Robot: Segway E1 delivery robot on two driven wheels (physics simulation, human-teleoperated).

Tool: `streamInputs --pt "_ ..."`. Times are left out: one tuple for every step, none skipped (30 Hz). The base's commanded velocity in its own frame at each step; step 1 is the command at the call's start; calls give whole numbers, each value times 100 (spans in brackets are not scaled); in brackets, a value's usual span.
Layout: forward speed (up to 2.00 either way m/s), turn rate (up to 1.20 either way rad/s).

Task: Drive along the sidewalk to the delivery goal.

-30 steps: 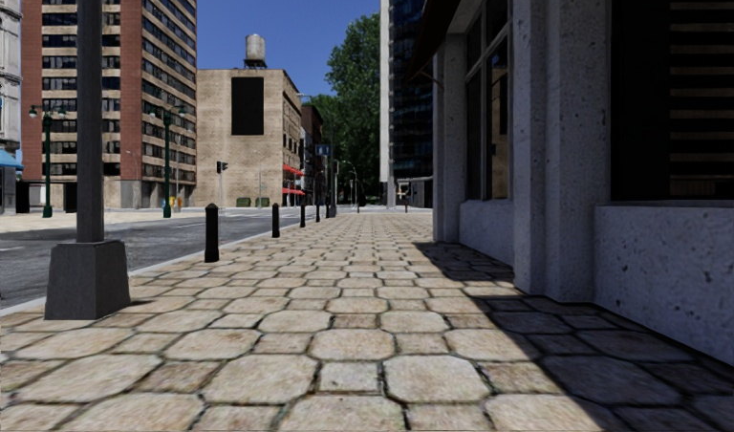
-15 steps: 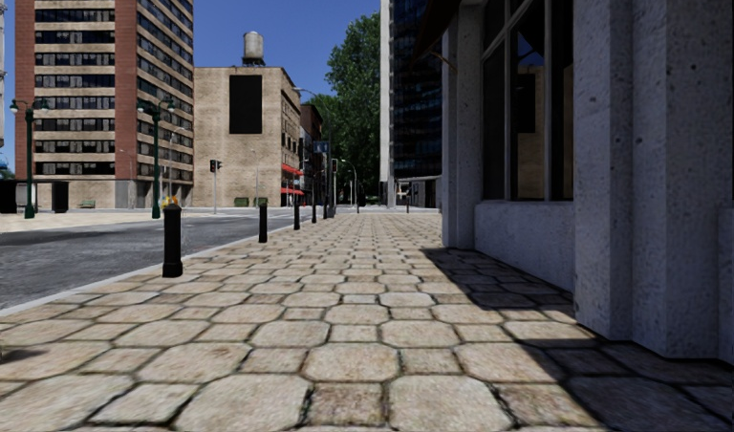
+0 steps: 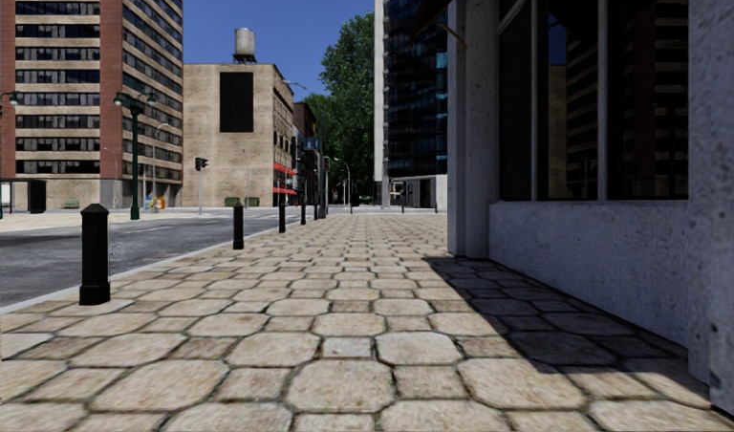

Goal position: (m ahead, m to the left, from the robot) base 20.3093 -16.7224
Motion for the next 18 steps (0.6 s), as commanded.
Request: streamInputs --pt "200 0" --pt "200 0" --pt "200 0" --pt "200 0" --pt "200 0" --pt "200 0" --pt "200 0" --pt "200 0" --pt "200 0" --pt "200 0" --pt "200 0" --pt "200 0" --pt "200 0" --pt "200 0" --pt "200 0" --pt "200 0" --pt "200 0" --pt "200 0"
